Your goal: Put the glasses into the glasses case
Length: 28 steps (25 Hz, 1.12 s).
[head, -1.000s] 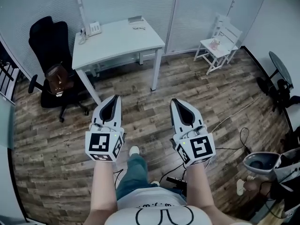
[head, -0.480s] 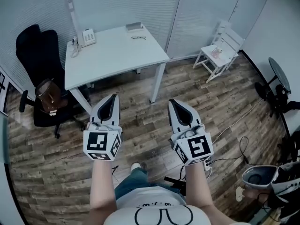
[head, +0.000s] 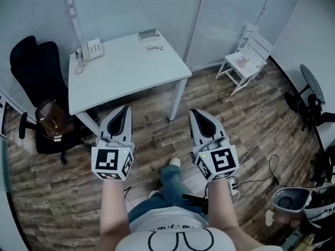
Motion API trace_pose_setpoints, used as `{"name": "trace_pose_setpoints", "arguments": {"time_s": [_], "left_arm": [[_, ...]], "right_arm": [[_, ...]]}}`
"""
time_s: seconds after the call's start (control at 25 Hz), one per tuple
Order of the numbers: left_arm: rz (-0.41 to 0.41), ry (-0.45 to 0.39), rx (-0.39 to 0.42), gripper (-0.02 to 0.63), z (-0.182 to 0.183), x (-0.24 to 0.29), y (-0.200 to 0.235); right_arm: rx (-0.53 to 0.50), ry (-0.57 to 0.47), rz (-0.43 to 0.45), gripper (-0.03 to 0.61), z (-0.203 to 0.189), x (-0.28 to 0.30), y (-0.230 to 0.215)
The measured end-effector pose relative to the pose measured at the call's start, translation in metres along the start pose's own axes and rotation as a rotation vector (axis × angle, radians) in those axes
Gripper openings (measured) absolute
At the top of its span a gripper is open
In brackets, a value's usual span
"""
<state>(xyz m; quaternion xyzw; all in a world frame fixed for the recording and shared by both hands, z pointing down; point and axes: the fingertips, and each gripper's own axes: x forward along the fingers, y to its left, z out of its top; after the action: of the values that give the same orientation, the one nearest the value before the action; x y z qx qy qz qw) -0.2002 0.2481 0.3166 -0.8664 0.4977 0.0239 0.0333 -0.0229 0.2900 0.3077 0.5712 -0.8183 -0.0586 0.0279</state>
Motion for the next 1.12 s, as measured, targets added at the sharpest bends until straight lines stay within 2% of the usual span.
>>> {"name": "trace_pose_setpoints", "arguments": {"time_s": [0.4,1.0,1.04,1.12], "left_arm": [[0.020,0.011,0.031,0.017,-0.014,0.100,0.030],[0.085,0.064,-0.014,0.019,-0.032,0.337,0.079],[0.075,0.072,-0.014,0.034,-0.034,0.350,0.079],[0.049,0.097,-0.001,0.125,-0.039,0.373,0.079]], "right_arm": [[0.001,-0.033,0.031,0.009,-0.012,0.098,-0.058],[0.016,-0.031,0.134,0.011,-0.026,0.293,-0.203],[0.024,-0.034,0.137,0.009,-0.026,0.303,-0.213],[0.038,-0.041,0.139,0.009,-0.028,0.322,-0.229]]}}
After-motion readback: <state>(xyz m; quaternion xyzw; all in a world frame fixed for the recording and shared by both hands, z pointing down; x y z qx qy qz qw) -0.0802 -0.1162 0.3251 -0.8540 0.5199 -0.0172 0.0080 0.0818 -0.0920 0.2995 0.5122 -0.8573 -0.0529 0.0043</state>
